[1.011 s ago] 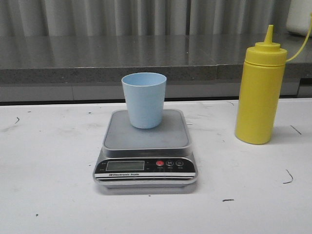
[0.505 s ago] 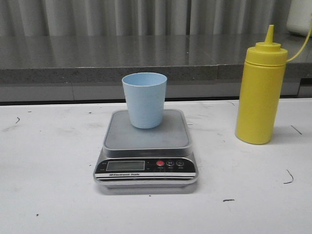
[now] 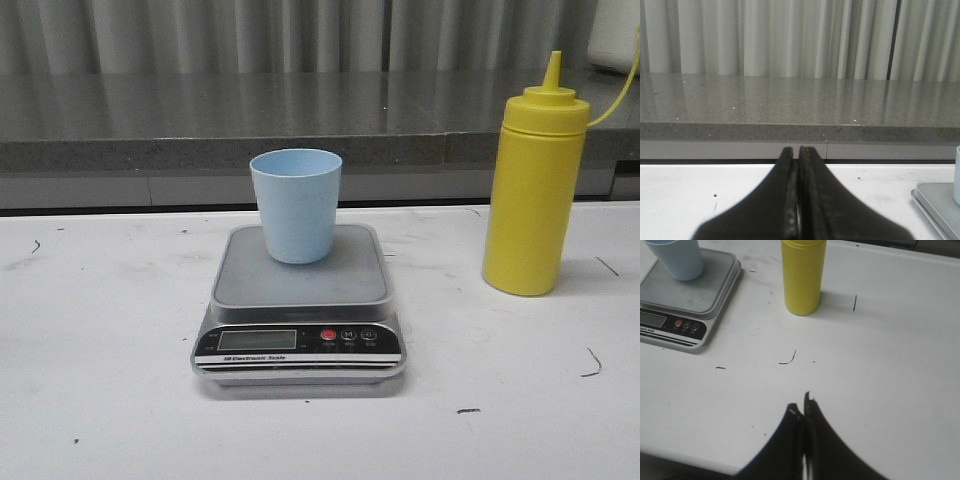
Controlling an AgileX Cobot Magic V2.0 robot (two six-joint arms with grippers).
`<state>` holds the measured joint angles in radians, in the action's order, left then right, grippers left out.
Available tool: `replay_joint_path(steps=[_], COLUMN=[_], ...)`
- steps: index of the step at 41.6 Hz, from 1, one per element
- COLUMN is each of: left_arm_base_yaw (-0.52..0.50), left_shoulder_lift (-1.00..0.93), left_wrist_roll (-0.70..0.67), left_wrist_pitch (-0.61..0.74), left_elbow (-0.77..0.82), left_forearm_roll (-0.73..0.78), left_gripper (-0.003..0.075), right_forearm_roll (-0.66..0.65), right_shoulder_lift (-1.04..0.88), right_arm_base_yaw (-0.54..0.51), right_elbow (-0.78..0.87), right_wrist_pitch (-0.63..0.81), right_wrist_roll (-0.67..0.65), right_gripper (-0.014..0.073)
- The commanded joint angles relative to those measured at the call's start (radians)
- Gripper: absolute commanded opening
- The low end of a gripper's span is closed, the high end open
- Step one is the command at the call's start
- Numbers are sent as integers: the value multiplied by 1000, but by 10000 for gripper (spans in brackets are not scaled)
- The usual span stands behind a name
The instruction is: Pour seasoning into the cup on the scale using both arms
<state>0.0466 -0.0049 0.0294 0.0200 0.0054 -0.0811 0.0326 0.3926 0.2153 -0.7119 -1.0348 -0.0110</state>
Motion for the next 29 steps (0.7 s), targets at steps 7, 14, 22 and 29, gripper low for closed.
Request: replay_joint_path(steps=[7,14,22,29], left_arm_base_yaw=[1,1,1,1], left_shoulder_lift=[-18,-18,-18,-18], left_wrist_roll=[1,1,1,1], left_wrist_pitch=[86,86,86,86], left_elbow=[23,23,23,23], left_forearm_roll=[-7,-7,-7,-7], left_gripper=[-20,-20,-20,-20], right_forearm_roll=[-26,-33,-33,-33], right_shoulder_lift=[-13,-109,-244,-347], right_arm_base_yaw=[-4,-51,-141,-169], right_elbow=[-9,158,408,577], right_wrist_pitch=[97,383,706,870], right_wrist_roll=[11,11,11,11], right_gripper=[-68,-68,-68,-68])
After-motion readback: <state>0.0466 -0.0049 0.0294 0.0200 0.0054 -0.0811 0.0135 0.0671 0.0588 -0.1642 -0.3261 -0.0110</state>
